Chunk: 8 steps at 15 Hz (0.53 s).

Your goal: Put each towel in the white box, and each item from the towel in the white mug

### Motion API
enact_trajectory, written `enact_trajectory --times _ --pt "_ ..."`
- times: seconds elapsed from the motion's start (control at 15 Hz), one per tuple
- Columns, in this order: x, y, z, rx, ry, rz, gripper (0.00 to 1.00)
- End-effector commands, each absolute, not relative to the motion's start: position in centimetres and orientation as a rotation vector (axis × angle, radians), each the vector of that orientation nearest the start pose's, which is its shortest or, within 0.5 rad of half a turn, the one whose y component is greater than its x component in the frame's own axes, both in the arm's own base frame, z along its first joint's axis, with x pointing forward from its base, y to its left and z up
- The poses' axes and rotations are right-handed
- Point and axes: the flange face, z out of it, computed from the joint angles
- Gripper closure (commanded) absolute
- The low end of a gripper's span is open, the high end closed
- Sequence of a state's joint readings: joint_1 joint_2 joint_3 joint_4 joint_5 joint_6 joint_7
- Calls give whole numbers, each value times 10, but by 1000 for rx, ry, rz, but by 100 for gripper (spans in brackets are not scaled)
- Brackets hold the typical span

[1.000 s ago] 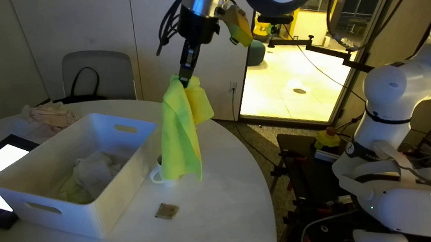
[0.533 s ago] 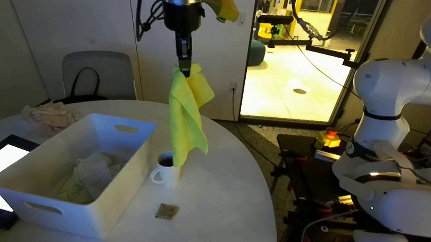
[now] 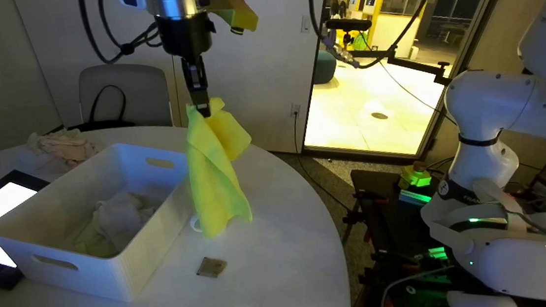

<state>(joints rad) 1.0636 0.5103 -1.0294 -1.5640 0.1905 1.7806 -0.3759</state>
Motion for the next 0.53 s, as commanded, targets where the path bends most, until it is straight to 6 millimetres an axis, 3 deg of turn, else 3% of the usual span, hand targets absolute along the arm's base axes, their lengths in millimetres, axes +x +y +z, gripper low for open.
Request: enact_trajectory --times 0.0,0.47 --pt "669 149 459 -3305 -746 188 91" --pt "722 135 496 -3265 -641 -50 91"
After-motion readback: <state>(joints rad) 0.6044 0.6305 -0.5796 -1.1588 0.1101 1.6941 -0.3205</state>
